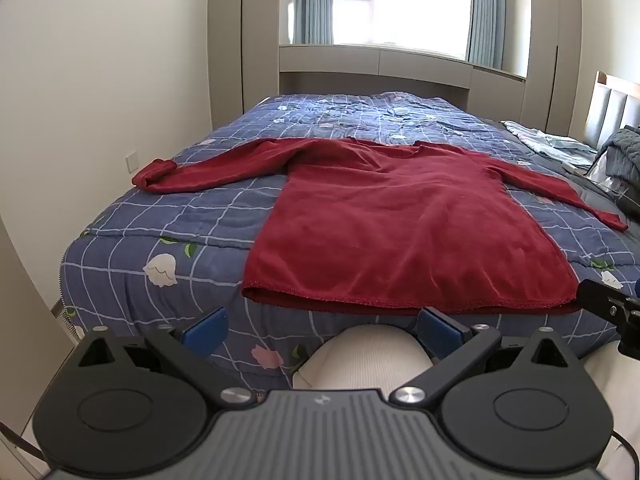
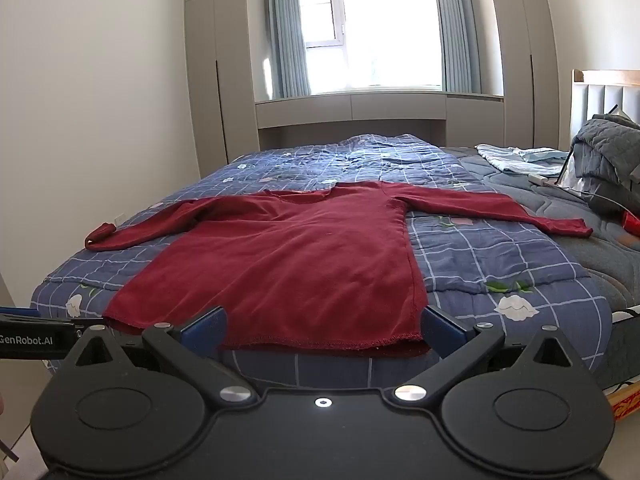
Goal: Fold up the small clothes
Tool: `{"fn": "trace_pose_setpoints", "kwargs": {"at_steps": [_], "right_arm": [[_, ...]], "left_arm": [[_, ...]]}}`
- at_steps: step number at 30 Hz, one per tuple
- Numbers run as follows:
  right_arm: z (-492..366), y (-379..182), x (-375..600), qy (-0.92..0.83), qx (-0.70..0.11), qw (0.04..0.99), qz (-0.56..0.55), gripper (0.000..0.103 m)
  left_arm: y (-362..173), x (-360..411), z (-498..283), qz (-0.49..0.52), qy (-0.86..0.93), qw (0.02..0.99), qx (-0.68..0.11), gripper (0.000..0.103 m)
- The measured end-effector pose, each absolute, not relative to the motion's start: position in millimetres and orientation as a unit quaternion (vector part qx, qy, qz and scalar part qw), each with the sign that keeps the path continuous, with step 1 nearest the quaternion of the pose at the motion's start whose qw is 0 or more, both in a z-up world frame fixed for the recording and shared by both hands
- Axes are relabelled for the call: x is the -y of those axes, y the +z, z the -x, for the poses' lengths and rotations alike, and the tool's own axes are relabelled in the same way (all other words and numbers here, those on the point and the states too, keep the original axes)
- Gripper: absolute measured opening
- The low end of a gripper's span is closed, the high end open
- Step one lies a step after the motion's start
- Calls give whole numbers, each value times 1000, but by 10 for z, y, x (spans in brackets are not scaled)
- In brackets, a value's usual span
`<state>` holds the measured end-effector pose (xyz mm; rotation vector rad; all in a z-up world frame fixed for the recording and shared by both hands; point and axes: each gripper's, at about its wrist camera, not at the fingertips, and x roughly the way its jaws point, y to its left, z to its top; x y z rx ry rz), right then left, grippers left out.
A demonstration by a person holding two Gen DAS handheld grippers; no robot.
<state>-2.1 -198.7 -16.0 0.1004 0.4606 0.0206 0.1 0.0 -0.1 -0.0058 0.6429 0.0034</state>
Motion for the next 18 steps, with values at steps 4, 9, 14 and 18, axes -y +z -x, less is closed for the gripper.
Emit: {"fn": "trace_pose_setpoints", "kwargs": {"at_steps": [4,9,14,18], "right_arm": [[19,-160,1989,10,-228,972,-50,103],[17,-161,1990,10,-228,972,-50,103],[15,-160,1993,10,-228,972,-51,103],[13,-161,1994,10,-228,972,-51,103]], "left_arm": [[0,1,-1,4,2,949,-316,103],[0,-1,-1,5,0,949,-316,103],[14,-21,21,4,-1,949,-316,103],[14,-12,24,4,-1,948,-317,103]]}}
